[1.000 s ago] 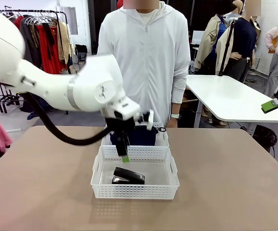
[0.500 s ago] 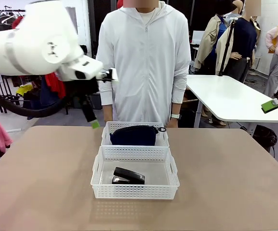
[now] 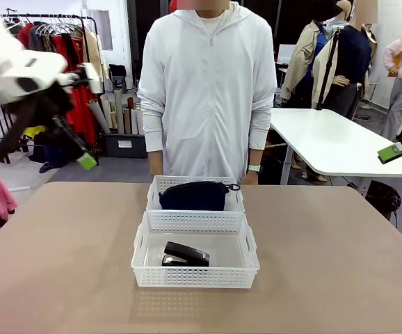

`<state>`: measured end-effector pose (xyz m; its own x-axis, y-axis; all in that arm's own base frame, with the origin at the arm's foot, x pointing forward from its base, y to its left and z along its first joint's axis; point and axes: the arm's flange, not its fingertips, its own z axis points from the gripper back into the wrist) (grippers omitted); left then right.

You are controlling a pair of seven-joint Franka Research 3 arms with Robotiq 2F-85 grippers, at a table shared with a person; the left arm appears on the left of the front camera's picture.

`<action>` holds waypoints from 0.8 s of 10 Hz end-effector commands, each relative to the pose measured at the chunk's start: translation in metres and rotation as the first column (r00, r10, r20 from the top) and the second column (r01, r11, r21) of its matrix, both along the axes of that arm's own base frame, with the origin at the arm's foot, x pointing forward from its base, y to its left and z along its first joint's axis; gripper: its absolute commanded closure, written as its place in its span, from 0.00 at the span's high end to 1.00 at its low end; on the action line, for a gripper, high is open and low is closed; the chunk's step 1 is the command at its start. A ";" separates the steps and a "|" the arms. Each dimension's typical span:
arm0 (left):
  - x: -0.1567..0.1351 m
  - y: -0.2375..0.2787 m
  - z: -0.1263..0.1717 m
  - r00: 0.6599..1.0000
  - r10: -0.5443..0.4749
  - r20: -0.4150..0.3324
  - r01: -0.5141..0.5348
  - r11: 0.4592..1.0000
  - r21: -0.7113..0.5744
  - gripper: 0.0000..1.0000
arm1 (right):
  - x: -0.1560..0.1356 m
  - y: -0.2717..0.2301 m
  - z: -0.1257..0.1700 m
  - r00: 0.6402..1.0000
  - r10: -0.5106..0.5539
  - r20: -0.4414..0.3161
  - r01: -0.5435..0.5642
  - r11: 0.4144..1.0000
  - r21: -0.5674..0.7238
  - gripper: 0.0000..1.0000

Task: Distribute items into two baskets.
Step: Place the picked Stapler into the Organizing basket as instructed by the person.

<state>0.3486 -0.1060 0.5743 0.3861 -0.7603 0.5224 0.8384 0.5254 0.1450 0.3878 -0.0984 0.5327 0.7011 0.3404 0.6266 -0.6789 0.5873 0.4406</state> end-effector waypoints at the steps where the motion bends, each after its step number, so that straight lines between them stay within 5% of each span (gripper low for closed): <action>1: -0.038 0.026 -0.012 0.994 0.113 0.013 -0.112 0.992 -0.052 1.00 | -0.001 0.002 0.001 1.000 0.002 0.002 -0.002 1.000 0.003 1.00; 4: -0.057 0.057 -0.023 0.969 0.216 0.117 -0.201 0.971 -0.125 1.00 | -0.001 0.002 0.001 1.000 0.002 0.002 -0.002 1.000 0.003 1.00; 5: -0.059 0.062 -0.024 0.965 0.234 0.119 -0.217 0.966 -0.141 1.00 | -0.001 0.002 0.001 1.000 0.002 0.002 -0.002 1.000 0.003 1.00; 6: -0.040 0.059 0.009 0.976 0.196 0.093 -0.184 0.975 -0.122 1.00 | -0.001 0.002 0.001 1.000 0.002 0.002 -0.002 1.000 0.003 1.00; 8: -0.040 0.059 0.009 0.976 0.196 0.093 -0.184 0.975 -0.122 1.00 | -0.001 0.002 0.001 1.000 0.002 0.002 -0.002 1.000 0.003 1.00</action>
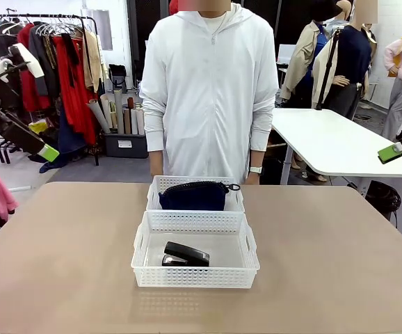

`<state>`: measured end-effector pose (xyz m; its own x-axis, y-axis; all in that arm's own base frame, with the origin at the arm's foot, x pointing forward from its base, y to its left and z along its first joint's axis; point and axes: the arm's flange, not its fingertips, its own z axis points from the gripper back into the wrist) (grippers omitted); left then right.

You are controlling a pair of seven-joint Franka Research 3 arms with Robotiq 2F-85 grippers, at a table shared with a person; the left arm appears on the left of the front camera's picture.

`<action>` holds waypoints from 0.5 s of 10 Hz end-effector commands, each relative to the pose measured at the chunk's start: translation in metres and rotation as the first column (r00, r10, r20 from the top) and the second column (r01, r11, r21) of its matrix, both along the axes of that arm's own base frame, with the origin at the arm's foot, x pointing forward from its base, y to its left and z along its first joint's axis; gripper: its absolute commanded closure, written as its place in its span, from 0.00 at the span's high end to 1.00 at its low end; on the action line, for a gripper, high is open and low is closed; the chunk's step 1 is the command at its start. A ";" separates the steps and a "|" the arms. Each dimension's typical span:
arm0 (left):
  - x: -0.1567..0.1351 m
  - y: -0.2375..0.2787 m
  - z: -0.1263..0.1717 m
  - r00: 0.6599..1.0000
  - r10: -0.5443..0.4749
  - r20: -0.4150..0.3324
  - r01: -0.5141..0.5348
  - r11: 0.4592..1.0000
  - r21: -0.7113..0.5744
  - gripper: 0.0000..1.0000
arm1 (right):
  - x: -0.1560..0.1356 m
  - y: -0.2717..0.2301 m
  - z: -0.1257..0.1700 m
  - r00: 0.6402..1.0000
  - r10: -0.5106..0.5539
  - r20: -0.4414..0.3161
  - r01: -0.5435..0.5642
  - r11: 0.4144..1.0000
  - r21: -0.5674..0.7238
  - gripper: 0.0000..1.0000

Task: Distribute items into two baskets.
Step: Place the picked Stapler into the Organizing basket as instructed by the person.

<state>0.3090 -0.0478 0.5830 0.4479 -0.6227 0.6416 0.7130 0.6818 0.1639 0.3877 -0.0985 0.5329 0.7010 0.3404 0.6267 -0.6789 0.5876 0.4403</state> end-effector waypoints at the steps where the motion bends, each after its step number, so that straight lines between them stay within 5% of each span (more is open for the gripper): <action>1: -0.001 0.001 0.000 1.000 0.012 -0.002 -0.012 1.000 -0.007 1.00 | 0.000 0.002 0.001 1.000 0.002 0.002 -0.002 1.000 0.004 1.00; 5: 0.008 0.082 0.009 0.999 0.043 0.007 -0.041 0.975 -0.220 1.00 | 0.000 0.002 0.001 1.000 0.002 0.002 -0.002 1.000 0.004 1.00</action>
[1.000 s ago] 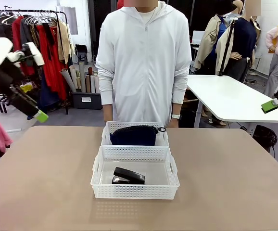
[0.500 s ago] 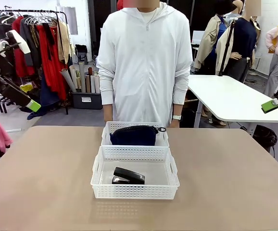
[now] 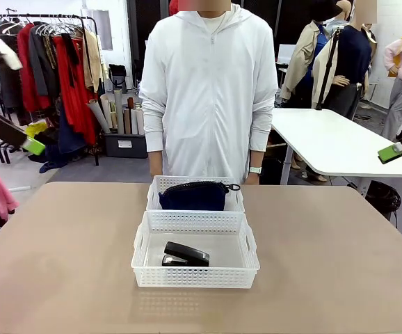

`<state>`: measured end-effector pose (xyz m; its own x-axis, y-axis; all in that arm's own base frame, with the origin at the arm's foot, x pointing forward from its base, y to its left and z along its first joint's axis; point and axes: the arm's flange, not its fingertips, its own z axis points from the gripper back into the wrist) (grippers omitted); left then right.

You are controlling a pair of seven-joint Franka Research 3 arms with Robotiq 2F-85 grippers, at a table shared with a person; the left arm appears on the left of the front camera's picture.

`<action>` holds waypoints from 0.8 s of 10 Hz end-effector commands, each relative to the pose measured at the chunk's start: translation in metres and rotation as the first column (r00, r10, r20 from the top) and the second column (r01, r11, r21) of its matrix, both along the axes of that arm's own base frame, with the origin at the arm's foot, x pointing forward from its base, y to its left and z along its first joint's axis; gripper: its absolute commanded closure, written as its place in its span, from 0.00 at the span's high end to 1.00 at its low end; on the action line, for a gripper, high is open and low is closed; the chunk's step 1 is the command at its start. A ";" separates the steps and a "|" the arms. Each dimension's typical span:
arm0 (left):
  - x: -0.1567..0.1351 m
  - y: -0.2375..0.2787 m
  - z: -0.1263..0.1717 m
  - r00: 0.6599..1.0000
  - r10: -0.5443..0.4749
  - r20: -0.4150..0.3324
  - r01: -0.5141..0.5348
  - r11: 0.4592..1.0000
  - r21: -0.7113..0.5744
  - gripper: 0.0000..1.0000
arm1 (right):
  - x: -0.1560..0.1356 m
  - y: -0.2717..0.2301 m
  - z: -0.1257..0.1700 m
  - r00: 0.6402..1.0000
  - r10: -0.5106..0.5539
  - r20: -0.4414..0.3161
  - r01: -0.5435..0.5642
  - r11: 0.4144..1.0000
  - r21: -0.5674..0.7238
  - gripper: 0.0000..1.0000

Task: Distribute items into two baskets.
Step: Place the picked Stapler into the Organizing basket as instructed by the person.

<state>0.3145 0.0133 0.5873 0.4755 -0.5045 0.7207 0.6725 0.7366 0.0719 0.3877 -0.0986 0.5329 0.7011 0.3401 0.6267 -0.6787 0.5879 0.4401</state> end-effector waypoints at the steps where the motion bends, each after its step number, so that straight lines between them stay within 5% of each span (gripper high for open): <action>1: 0.010 0.041 -0.003 0.999 -0.014 -0.029 0.010 0.989 -0.148 1.00 | 0.000 0.002 0.001 1.000 0.002 0.002 -0.002 1.000 0.004 1.00; 5: 0.032 0.087 -0.050 0.991 -0.050 -0.125 0.004 0.939 -0.343 1.00 | 0.000 0.002 0.001 1.000 0.002 0.002 -0.002 1.000 0.004 1.00; 8: 0.046 0.104 -0.074 0.983 -0.035 -0.179 -0.035 0.927 -0.375 1.00 | 0.000 0.002 0.001 1.000 0.002 0.002 -0.002 1.000 0.004 1.00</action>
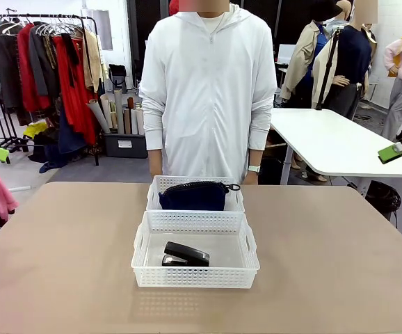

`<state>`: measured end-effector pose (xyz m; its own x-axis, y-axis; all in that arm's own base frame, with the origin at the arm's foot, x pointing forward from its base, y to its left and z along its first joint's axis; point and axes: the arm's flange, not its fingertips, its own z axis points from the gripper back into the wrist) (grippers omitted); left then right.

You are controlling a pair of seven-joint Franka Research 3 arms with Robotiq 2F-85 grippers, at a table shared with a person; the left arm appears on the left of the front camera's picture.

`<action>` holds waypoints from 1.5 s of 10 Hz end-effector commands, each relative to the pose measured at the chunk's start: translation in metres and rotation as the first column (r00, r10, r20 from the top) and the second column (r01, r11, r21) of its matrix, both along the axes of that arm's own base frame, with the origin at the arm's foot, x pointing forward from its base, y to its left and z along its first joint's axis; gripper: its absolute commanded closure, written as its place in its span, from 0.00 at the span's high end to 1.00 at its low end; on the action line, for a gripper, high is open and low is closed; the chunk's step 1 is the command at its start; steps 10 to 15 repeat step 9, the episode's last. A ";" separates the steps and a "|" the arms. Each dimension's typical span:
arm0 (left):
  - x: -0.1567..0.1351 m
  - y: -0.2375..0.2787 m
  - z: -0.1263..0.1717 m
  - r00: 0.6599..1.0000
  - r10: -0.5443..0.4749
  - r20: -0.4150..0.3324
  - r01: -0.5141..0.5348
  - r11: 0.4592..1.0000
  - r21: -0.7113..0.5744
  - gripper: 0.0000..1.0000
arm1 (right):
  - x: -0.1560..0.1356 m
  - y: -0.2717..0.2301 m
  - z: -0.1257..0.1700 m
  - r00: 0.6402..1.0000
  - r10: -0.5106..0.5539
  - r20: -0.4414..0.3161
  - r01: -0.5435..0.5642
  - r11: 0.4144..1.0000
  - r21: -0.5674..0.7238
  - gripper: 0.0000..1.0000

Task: Distribute items into two baskets.
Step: Place the picked Stapler into the Organizing basket as instructed by the person.

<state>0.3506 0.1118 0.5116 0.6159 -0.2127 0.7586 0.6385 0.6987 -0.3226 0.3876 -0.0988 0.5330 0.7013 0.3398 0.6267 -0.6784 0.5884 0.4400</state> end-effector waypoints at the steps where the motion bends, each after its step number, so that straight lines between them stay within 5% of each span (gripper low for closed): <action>1: 0.012 0.006 -0.002 1.000 -0.027 -0.002 0.027 0.999 -0.019 1.00 | 0.000 0.002 0.001 1.000 0.003 0.002 -0.003 1.000 0.004 1.00; 15: 0.009 0.004 -0.007 1.000 -0.011 -0.017 0.011 1.000 -0.018 1.00 | 0.000 0.002 0.001 1.000 0.003 0.002 -0.003 1.000 0.004 1.00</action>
